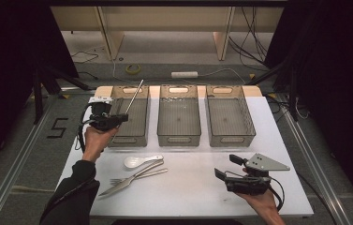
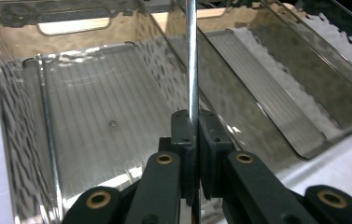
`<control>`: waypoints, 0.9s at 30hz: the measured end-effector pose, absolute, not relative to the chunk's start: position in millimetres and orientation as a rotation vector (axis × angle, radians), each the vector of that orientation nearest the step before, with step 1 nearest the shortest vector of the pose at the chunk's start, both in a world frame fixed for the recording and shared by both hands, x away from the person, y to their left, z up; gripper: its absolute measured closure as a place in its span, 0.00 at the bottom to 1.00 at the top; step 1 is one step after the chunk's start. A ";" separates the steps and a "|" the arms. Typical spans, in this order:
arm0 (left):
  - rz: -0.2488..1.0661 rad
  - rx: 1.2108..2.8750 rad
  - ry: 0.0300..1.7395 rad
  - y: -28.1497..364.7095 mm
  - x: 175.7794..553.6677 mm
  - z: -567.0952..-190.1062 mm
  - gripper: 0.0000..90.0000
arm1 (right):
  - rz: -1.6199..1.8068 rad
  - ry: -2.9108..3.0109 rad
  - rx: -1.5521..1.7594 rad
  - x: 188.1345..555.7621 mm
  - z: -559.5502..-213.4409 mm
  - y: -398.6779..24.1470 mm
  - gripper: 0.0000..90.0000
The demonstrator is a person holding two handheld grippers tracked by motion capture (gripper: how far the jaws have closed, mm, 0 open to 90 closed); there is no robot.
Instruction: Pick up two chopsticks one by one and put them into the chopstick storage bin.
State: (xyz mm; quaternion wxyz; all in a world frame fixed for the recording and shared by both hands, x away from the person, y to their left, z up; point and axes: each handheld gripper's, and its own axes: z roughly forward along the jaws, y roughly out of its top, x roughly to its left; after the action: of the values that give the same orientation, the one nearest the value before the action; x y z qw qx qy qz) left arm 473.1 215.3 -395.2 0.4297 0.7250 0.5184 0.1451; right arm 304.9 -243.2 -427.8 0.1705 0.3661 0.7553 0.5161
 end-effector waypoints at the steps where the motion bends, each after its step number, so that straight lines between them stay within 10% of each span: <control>1: 0.367 1.809 1.302 216.4 475.6 -395.8 0.95 | 1.466 2.147 1.041 305.1 -427.8 -243.2 0.26; 27: 0.434 1.807 1.471 229.6 522.3 -414.3 0.95 | 1.481 2.161 1.018 304.6 -427.0 -242.4 0.26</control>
State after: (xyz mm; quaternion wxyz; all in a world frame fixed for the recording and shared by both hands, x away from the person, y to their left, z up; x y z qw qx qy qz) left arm 522.3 229.6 -414.3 0.3765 0.7063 0.5750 0.1696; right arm 304.6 -242.4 -427.0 0.1649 0.3571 0.7583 0.5198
